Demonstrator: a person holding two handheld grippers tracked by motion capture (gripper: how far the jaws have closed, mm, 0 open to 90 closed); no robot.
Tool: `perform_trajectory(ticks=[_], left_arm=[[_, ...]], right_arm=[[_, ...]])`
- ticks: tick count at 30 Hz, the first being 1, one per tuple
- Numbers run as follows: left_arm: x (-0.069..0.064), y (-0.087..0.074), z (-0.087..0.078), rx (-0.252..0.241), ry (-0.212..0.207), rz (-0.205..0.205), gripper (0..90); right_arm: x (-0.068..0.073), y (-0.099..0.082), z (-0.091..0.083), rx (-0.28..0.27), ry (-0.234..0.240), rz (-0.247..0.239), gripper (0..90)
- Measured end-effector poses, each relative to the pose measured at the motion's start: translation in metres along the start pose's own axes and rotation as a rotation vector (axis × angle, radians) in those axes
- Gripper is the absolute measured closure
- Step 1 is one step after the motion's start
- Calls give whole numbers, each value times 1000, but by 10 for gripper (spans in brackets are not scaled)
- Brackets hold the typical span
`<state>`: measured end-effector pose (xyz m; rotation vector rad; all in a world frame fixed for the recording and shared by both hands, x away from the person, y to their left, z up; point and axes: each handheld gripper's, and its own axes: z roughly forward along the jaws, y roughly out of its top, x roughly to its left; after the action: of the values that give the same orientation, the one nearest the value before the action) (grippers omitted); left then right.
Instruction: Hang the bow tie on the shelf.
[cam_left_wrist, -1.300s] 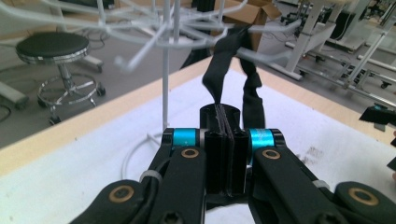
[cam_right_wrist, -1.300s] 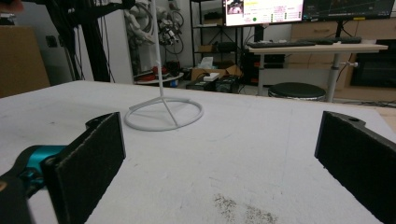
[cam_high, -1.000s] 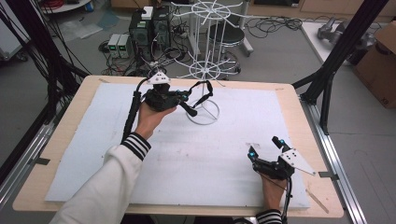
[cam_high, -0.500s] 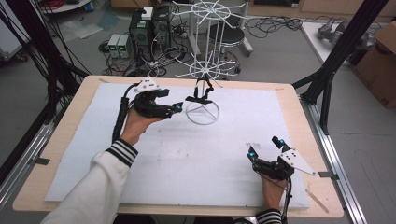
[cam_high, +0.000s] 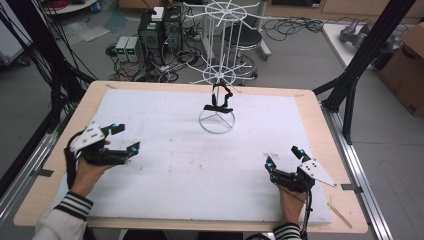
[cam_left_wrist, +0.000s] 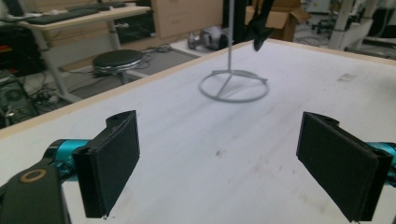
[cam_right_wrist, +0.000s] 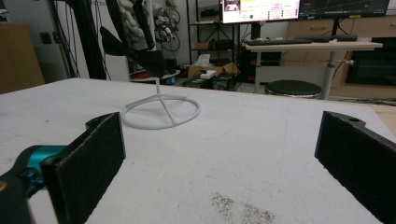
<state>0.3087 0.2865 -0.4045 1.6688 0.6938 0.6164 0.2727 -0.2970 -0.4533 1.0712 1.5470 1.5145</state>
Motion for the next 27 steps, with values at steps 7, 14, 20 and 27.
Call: perform_trajectory(ticks=[7,14,20,27], left_arm=[[6,-46,-32,-101,111,-86,138],[-4,-54,-25,-169,109,-76,144],[-5,-56,-27,-223,127,-95,146],[-7,-56,-26,-214,133,-84,148]], right_arm=[[0,0,0,2,2,-8,7],[1,0,0,-2,-3,-12,7],[1,0,0,-2,-5,-12,7],[1,0,0,-1,-8,-10,7]])
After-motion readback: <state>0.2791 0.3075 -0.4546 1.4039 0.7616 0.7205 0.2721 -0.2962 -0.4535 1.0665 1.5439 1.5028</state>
